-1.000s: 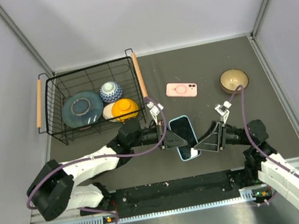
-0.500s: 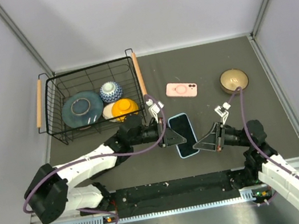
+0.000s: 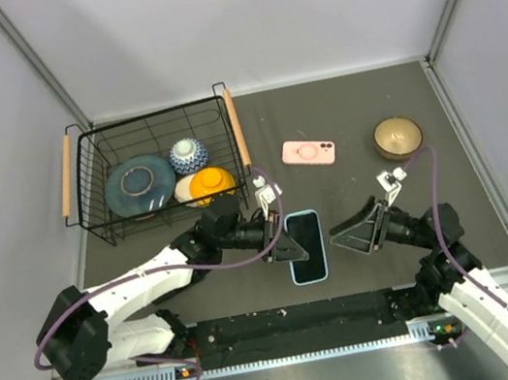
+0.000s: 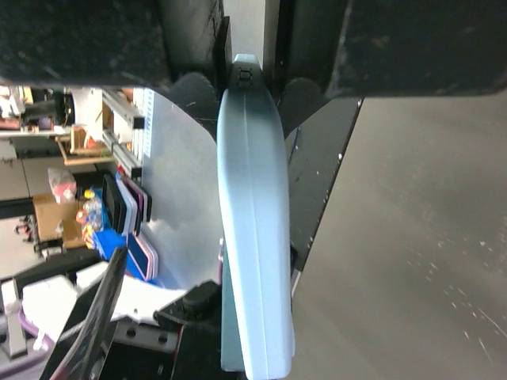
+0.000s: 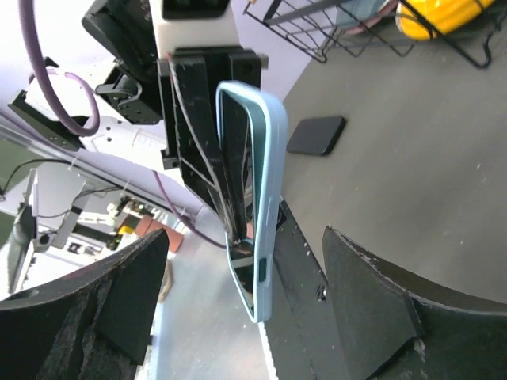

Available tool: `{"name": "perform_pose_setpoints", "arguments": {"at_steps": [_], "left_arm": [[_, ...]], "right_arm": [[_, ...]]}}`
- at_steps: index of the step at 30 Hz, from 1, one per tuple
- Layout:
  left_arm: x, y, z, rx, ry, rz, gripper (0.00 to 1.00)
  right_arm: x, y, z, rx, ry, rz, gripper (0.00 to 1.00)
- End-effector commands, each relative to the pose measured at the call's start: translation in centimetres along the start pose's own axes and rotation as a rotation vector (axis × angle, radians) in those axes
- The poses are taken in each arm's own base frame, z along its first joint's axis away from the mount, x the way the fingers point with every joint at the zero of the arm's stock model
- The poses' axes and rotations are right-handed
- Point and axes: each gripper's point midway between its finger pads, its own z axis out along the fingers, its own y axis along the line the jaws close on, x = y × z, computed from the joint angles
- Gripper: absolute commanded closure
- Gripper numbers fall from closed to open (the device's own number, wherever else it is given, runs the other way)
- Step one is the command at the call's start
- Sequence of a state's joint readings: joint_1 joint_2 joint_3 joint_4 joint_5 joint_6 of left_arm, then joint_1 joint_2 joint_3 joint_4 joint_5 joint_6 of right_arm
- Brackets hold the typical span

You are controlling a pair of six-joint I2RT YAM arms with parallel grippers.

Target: Put the phone into the phone case

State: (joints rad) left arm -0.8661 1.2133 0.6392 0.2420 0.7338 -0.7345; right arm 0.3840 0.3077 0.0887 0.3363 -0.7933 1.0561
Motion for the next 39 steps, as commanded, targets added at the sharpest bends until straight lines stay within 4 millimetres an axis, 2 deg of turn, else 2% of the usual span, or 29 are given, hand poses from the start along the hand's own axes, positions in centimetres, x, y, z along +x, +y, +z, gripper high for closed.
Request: {"name": "perform_pose_setpoints", "arguments": {"at_steps": [1, 4, 5, 6, 13, 16, 20, 27, 30, 31, 33, 34, 37, 39], "left_arm": [[-0.2, -3.7, -1.3, 0.123, 0.039, 0.142, 1.00], [0.5, -4.9, -1.7, 0.191, 0.084, 0.145, 1.00], [0.5, -5.2, -1.7, 0.211, 0.083, 0.152, 1.00], [0.5, -5.6, -1.9, 0.227, 0.080, 0.160, 1.00], [1.6, -6.1, -2.3, 0.284, 0.116, 0.142, 1.00], [1.8, -5.8, -2.2, 0.283, 0.124, 0.132, 1.00], [2.1, -5.3, -1.9, 0.281, 0.136, 0.113, 1.00], [2.4, -4.3, -1.2, 0.263, 0.164, 0.056, 1.00], [2.4, -4.1, -1.1, 0.256, 0.161, 0.053, 1.00], [2.2, -3.8, -1.0, 0.242, 0.153, 0.049, 1.00], [2.1, -3.0, -0.7, 0.190, 0.164, 0.022, 1.00], [2.1, -2.2, -0.5, 0.146, 0.160, 0.003, 1.00], [2.3, -0.6, -0.2, 0.080, 0.174, -0.051, 1.00], [2.4, 0.3, -0.1, 0.032, 0.174, -0.069, 1.00]], "right_arm": [[-2.4, 1.9, 0.1, -0.008, -0.064, -0.154, 0.21], [-2.9, 2.5, 0.6, -0.034, -0.056, -0.175, 0.16], [-2.9, 3.0, 0.7, -0.050, -0.046, -0.172, 0.05], [-2.6, 2.9, 1.0, -0.057, -0.009, -0.160, 0.01], [-3.4, 3.4, 2.2, -0.083, 0.033, -0.160, 0.04], [-3.6, 4.2, 2.6, -0.116, 0.042, -0.165, 0.11], [-3.5, 4.6, 3.2, -0.140, 0.074, -0.161, 0.26], [-3.0, 5.8, 3.8, -0.196, 0.083, -0.153, 0.42], [-2.9, 6.0, 4.1, -0.203, 0.090, -0.147, 0.53], [-3.0, 6.2, 4.1, -0.206, 0.089, -0.139, 0.61], [-3.0, 6.2, 4.1, -0.200, 0.088, -0.122, 0.71], [-3.2, 6.5, 4.0, -0.201, 0.083, -0.123, 0.82], [-3.2, 6.2, 4.0, -0.164, 0.088, -0.117, 0.97], [-3.4, 5.7, 4.1, -0.130, 0.089, -0.112, 1.00]]}}
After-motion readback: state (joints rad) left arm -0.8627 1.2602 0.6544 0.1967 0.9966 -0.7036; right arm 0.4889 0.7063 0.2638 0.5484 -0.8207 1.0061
